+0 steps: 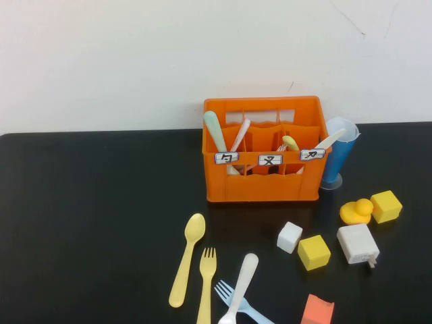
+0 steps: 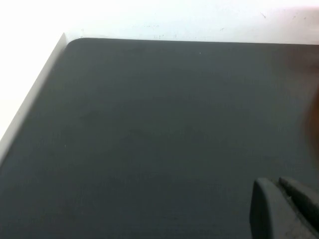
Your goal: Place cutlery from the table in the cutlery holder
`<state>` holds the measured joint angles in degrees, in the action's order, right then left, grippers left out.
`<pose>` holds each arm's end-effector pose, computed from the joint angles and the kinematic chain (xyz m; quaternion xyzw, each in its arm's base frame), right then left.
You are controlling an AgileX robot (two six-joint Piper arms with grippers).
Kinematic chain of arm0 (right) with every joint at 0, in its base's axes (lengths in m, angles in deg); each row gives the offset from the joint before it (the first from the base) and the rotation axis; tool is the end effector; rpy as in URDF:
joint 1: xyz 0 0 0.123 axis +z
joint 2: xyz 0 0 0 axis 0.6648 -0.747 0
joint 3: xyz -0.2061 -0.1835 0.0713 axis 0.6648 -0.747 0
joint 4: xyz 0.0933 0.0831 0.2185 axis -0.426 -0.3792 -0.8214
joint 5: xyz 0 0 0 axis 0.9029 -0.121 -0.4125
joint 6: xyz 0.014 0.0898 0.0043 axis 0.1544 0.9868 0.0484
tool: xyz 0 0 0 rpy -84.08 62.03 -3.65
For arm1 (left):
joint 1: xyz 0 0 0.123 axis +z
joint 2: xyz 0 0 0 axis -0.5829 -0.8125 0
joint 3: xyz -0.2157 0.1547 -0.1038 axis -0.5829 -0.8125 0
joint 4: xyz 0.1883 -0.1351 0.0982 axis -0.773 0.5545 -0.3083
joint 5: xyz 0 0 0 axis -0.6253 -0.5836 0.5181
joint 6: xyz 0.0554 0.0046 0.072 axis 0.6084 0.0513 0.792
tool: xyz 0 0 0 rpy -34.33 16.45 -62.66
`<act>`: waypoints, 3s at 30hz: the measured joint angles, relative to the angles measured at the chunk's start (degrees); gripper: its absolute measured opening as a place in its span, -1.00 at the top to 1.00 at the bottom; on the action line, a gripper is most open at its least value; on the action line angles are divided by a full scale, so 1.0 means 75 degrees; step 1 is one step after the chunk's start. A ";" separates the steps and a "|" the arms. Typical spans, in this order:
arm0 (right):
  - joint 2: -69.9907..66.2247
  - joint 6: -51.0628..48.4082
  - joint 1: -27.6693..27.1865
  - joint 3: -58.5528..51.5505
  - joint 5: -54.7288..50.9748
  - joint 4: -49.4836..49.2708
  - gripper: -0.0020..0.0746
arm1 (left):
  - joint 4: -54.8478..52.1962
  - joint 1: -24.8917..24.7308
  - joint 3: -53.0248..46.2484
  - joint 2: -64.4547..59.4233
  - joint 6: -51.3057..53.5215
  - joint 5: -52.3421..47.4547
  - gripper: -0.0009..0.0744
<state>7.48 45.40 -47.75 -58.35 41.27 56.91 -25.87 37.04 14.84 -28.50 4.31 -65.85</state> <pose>0.0521 -0.0113 0.1745 -0.0552 0.7933 -0.1447 0.5888 0.0535 -0.0024 0.1759 -0.0436 0.7906 -0.0446 0.6091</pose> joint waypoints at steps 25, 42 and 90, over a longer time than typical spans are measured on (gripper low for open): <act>0.0000 0.0000 0.0000 0.0000 0.0000 0.0000 0.95 | 0.0000 0.0043 0.0000 0.0000 0.0000 0.0000 0.98; 0.0000 0.0000 0.0000 0.0000 0.0000 0.0000 0.95 | 0.0000 0.0043 0.0000 0.0000 0.0000 0.0000 0.98; 0.0000 0.0000 0.0000 0.0000 0.0000 0.0000 0.95 | 0.1792 -0.0150 0.6192 -0.6203 0.3264 -0.5219 0.98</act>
<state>7.48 45.40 -47.75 -58.35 41.27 56.91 -12.43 35.92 61.28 -75.02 28.79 -104.99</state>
